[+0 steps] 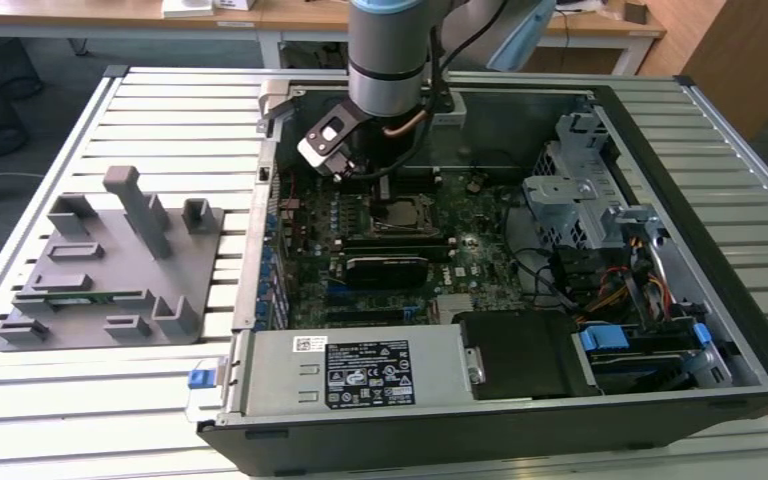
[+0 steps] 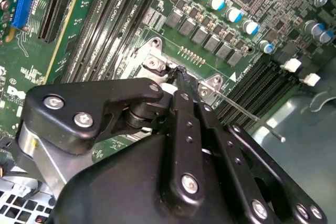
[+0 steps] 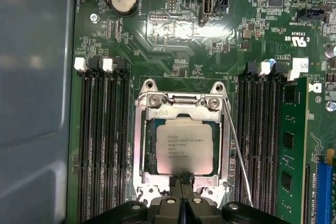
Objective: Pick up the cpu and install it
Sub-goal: 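Close the cpu cover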
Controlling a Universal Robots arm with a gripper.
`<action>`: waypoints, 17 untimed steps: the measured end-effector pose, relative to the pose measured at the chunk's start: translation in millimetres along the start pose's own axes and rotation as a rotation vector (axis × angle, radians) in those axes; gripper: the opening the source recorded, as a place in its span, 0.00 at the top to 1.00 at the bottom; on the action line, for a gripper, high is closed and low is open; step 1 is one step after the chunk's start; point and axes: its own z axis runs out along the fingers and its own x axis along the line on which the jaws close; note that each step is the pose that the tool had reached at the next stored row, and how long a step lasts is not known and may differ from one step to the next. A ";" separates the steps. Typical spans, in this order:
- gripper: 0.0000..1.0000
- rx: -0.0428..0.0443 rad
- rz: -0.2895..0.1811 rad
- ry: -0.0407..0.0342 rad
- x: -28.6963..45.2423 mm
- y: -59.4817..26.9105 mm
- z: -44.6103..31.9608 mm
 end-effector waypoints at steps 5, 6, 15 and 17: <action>0.89 -0.0002 0.000 0.0004 0.1 -0.8 0.8; 0.89 -0.0002 0.000 0.0004 0.1 -0.9 0.8; 0.89 -0.0003 0.000 0.0005 0.1 -0.9 -4.5; 0.89 -0.0003 0.000 0.0005 0.1 -1.0 -6.0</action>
